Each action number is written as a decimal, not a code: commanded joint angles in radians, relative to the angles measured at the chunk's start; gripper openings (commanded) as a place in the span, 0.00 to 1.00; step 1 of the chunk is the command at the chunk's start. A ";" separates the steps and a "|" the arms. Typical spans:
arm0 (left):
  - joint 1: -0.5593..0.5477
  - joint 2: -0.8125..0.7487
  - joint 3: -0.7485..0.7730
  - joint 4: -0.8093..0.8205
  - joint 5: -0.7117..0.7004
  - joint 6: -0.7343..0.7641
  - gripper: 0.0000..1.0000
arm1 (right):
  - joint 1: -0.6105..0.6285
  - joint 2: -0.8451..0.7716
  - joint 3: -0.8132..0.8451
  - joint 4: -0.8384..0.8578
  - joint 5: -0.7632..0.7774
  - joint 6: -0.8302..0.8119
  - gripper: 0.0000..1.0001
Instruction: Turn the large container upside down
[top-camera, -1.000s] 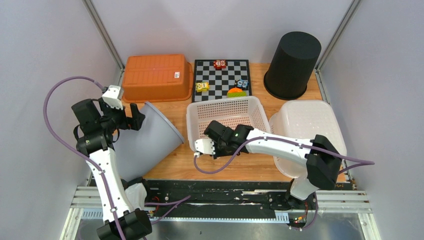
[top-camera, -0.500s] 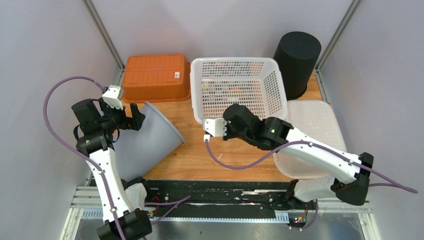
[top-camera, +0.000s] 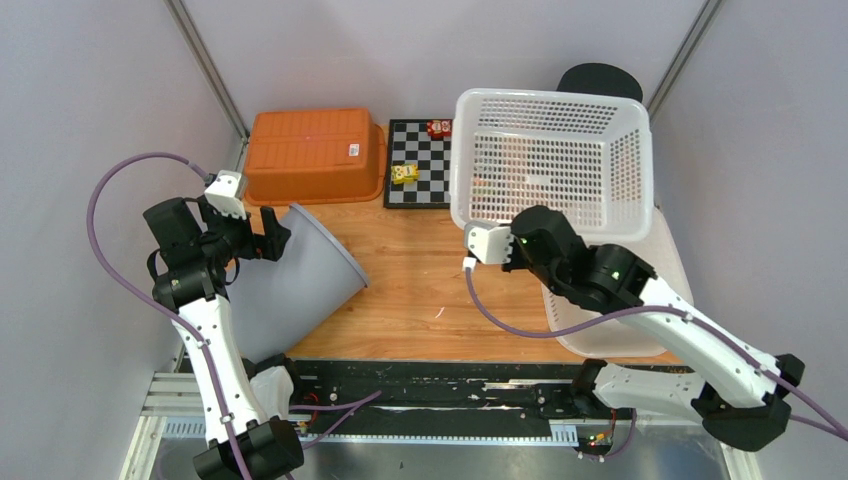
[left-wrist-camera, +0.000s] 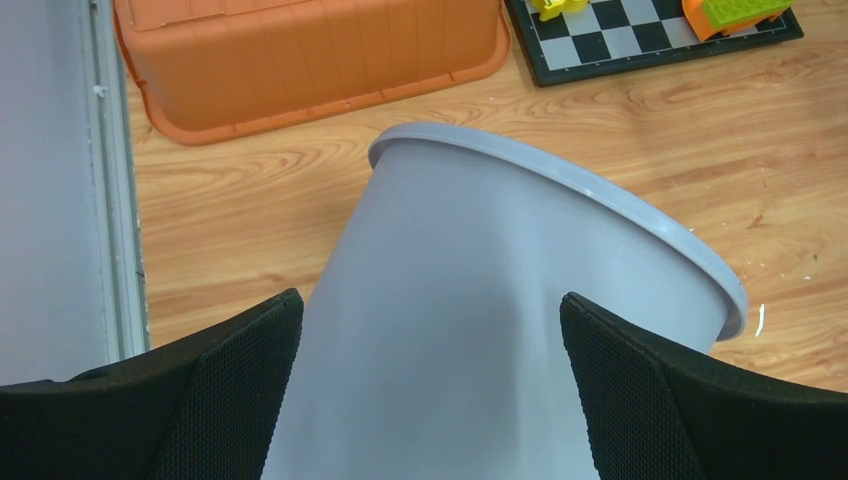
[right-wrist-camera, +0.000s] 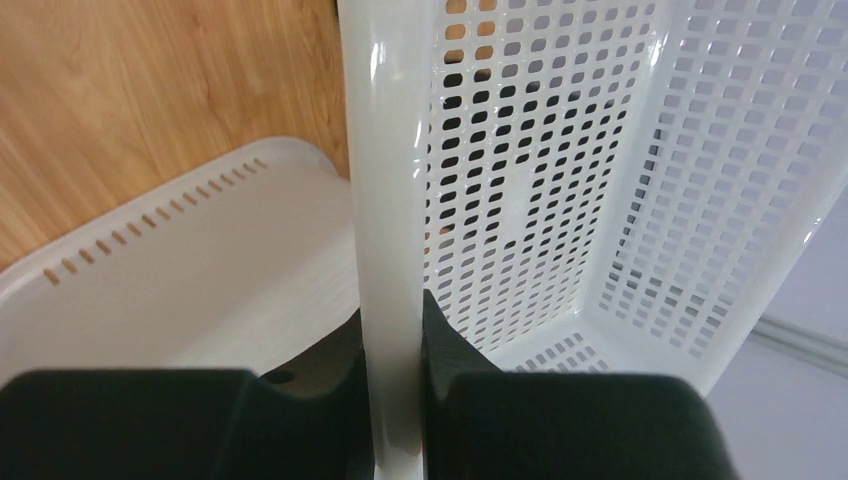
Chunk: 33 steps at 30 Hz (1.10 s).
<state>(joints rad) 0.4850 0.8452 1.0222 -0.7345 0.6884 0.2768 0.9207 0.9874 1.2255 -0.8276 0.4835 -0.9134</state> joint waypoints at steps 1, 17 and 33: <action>0.006 0.007 0.001 0.017 0.016 -0.008 1.00 | -0.064 -0.077 -0.013 -0.128 0.040 -0.004 0.02; 0.005 0.008 0.001 0.014 0.020 -0.008 1.00 | -0.286 -0.224 -0.090 -0.376 -0.090 -0.037 0.02; 0.006 0.007 0.001 0.012 0.021 -0.005 1.00 | -0.531 -0.239 -0.114 -0.385 -0.276 -0.172 0.03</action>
<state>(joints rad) 0.4850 0.8539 1.0222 -0.7345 0.6899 0.2764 0.4202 0.7628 1.1122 -1.2179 0.2337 -1.0309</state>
